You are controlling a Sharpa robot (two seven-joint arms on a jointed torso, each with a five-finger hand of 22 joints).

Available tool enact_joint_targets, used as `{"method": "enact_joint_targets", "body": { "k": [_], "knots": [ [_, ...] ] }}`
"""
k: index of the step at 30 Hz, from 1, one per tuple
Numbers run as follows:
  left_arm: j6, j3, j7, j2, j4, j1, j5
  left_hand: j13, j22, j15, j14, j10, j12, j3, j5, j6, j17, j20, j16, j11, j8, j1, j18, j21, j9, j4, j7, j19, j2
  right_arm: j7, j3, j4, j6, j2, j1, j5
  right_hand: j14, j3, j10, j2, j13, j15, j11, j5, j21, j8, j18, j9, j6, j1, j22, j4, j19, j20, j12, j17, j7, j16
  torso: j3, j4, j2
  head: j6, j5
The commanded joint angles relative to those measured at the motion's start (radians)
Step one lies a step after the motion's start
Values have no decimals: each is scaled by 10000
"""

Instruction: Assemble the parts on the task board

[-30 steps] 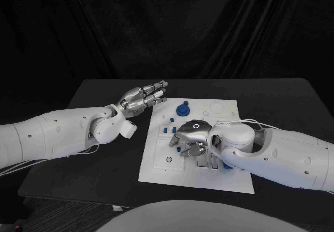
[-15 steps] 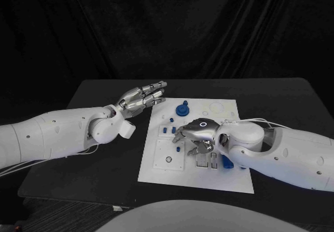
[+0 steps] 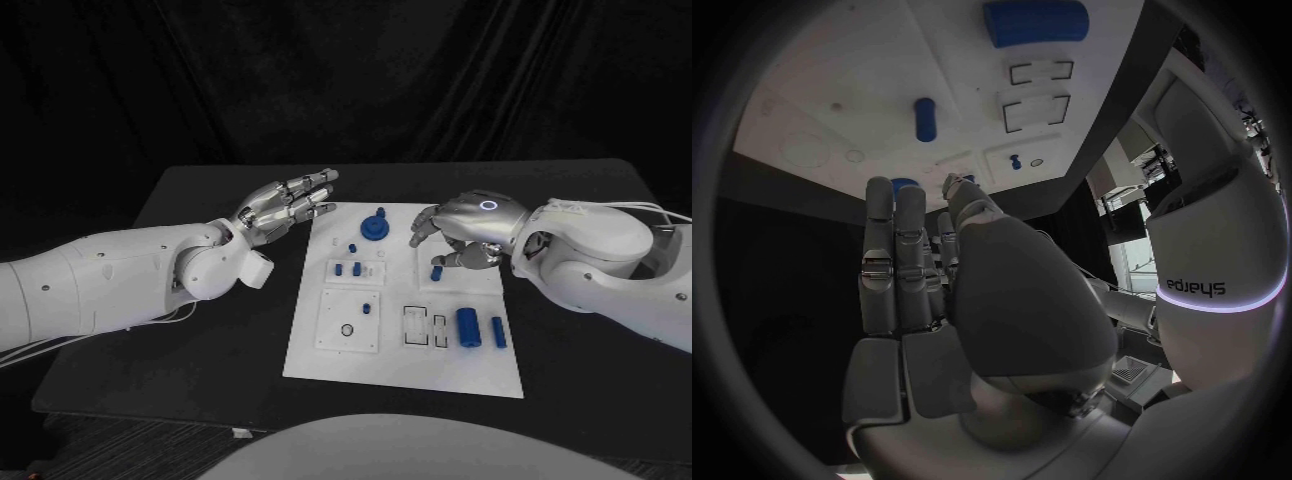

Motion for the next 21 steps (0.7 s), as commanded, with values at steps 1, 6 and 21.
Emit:
{"method": "enact_joint_targets", "body": {
  "k": [1, 6, 21],
  "knots": [
    [88, 9, 218, 0, 7, -17, 29, 18, 10, 21, 25, 64, 55, -14, 54, 74, 15, 45, 48, 22, 50, 27, 198, 46, 9, -65, -6, -1, 41, -236, -4, -6, 98, -212, 78, 398, 343, -87, 316, 0, -88, 23, 51, -262, 56, -90, 157, 25, 57, -270, 227, -16, 179, 13, 143, 198, 0, 291, -5, -7, 3, -2, -41],
    [119, 9, 228, 22, -28, -23, 29, 21, 4, 20, 30, 72, 61, -10, 62, 68, 17, 44, 50, 24, 51, 30, 198, 44, 8, -70, -5, -4, 46, -570, -6, -204, 707, -418, 83, 750, 720, -170, 390, 7, -386, 81, 145, -525, 63, -325, 157, -59, -195, -593, 206, -29, 417, 55, -28, 385, -179, 593, -3, 15, -4, -2, -104],
    [199, 8, 212, 49, -66, -62, 28, 24, -2, 22, 26, 85, 72, -2, 73, 103, 15, 43, 49, 35, 63, 37, 198, 43, 12, -80, 8, -5, 56, -450, -7, -859, 820, -142, -477, 925, 2044, -157, 1850, -65, -713, -112, -79, -969, 1646, -480, -37, -300, -321, -731, 457, -237, 1638, -121, -341, 1112, -447, 1275, 15, 1, -21, -2, -145]
  ]
}}
